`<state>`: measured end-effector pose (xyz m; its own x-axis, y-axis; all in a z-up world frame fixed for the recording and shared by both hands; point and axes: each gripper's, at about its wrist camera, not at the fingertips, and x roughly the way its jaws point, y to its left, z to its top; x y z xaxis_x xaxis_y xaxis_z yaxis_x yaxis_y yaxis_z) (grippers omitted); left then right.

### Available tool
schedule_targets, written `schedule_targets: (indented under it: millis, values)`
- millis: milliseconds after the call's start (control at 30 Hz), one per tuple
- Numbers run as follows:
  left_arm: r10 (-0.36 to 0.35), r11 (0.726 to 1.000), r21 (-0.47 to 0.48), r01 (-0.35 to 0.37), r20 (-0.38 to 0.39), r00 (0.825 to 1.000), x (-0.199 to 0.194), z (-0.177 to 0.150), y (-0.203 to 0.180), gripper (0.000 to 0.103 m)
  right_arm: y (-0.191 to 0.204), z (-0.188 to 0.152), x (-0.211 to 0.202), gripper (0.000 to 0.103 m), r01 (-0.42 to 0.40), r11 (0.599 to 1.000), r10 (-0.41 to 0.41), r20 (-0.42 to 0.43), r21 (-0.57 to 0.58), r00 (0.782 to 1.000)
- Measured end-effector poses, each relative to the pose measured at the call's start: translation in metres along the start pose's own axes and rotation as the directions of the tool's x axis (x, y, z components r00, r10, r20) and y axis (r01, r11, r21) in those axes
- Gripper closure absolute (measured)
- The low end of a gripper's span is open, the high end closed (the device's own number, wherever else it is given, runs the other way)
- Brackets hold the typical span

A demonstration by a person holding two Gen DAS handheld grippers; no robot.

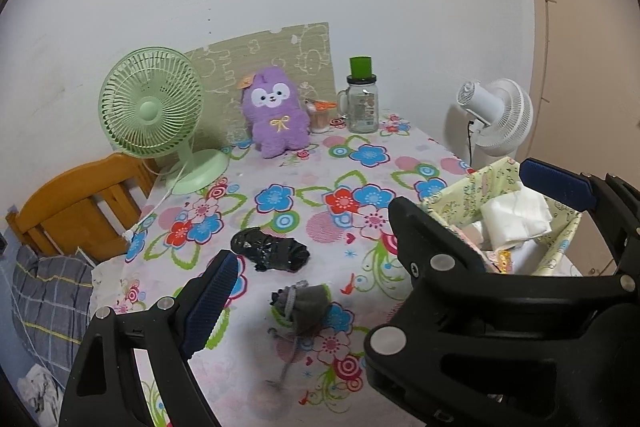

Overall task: Organize soft objects
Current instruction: 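Withdraw both open tools from the gift box toward the grey sock, then move both tools over the grey sock and black wrapped item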

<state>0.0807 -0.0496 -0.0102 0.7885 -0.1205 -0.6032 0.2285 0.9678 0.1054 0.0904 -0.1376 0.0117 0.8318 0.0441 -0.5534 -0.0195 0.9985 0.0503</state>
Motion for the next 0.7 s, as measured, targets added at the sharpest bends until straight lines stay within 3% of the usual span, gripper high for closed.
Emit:
schedule_targets:
  millis: [700]
  values:
    - [0.021,0.997,-0.069,-0.027,-0.090,0.996,0.052,-0.015,0.042,0.013,0.030,-0.006,0.058,0.011,-0.079,0.996,0.076,-0.065,-0.051,0.995]
